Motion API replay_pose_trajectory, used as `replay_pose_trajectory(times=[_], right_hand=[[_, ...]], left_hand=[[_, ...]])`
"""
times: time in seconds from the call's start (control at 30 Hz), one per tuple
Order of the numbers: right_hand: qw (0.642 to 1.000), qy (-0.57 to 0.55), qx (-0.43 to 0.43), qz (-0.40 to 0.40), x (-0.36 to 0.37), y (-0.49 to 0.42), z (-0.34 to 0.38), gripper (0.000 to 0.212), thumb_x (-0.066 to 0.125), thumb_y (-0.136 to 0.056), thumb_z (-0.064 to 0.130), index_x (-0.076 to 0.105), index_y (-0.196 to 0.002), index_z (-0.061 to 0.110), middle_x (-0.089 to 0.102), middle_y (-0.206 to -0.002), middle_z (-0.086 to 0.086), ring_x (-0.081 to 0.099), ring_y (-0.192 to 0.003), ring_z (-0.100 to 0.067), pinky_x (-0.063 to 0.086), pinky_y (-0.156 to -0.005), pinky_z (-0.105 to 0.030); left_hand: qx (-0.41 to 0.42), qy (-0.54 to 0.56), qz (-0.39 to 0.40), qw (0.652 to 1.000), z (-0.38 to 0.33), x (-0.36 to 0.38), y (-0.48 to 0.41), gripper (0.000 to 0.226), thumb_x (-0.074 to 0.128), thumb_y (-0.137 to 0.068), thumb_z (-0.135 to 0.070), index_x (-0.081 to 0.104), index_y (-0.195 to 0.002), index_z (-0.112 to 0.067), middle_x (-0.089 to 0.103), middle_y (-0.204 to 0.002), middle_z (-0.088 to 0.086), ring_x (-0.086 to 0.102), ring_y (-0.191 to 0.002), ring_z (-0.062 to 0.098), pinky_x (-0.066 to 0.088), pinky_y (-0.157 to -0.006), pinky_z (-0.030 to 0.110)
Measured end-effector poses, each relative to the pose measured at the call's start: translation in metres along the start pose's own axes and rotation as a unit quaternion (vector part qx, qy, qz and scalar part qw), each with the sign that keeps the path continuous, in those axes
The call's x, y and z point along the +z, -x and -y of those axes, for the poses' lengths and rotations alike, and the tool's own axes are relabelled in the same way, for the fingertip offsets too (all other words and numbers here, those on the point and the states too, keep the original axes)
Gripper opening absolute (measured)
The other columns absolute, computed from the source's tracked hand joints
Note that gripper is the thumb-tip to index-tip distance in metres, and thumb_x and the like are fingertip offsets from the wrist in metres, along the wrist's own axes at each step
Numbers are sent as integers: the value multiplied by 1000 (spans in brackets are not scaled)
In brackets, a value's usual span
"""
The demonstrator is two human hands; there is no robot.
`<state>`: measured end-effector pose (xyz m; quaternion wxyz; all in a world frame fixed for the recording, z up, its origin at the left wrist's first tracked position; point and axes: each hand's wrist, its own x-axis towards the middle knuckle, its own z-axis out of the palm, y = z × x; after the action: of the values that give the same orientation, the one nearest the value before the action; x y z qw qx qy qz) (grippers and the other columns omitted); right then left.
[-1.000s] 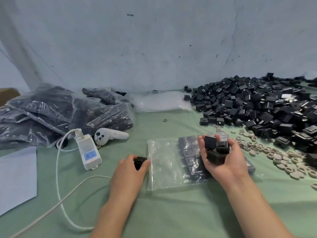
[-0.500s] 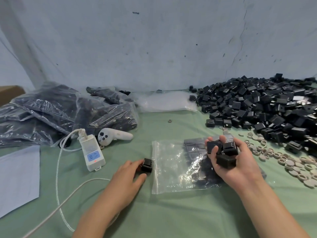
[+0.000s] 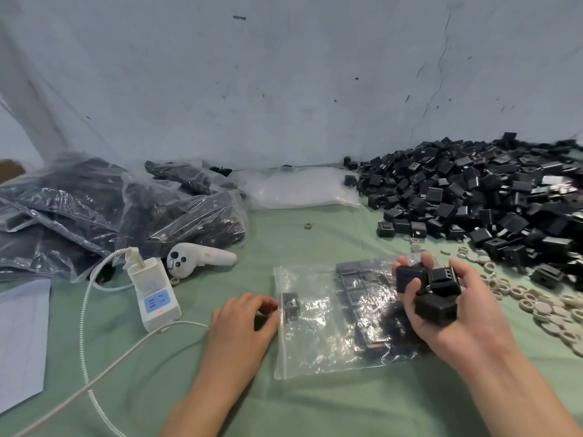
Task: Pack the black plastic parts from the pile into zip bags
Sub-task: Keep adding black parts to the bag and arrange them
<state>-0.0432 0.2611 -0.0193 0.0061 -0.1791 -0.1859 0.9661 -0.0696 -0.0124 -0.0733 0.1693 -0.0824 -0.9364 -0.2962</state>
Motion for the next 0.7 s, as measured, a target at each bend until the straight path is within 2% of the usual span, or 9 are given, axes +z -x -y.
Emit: replay_pose_trajectory(times=[0.13, 0.27, 0.37, 0.53, 0.7], right_hand=[[1000, 7, -10, -15, 4, -9, 4, 26, 58, -94, 36, 67, -108, 16, 72, -109, -16, 72, -94, -25, 58, -58, -23], [1000, 7, -12, -24, 10, -22, 6, 25, 58, -95, 36, 69, -102, 15, 72, -109, -16, 69, -101, -24, 57, -58, -24], [999, -3, -2, -33, 12, -29, 2, 24, 59, -94, 36, 69, -100, 15, 71, -111, -17, 68, -104, -24, 58, -58, -24], [999, -21, 8, -45, 17, -36, 0, 24, 58, -94, 36, 70, -95, 15, 71, -109, -17, 68, -101, -22, 58, -56, -23], [999, -19, -2, -47, 25, -43, 5, 23, 57, -94, 35, 69, -102, 16, 72, -106, -18, 68, -100, -22, 57, -54, -24]], left_hand=[[13, -68, 24, 997, 4, 2, -5, 11, 64, -88, -52, 54, -88, -47, 47, -84, -30, 43, -90, 1, 25, -81, 27], [24, -70, 30, 997, 8, 0, -17, 15, 59, -87, -55, 63, -95, -44, 50, -86, -26, 44, -92, 2, 24, -82, 26], [26, -49, 43, 998, 9, 0, -27, 16, 63, -88, -51, 70, -99, -41, 55, -85, -23, 47, -93, 1, 27, -86, 27], [40, -35, 87, 995, 1, 7, -40, 20, 59, -91, -53, 70, -104, -42, 58, -86, -16, 49, -90, 2, 33, -90, 27], [4, 21, 97, 995, -6, 15, -48, 25, 63, -91, -50, 70, -110, -35, 66, -107, -18, 62, -99, 5, 46, -92, 30]])
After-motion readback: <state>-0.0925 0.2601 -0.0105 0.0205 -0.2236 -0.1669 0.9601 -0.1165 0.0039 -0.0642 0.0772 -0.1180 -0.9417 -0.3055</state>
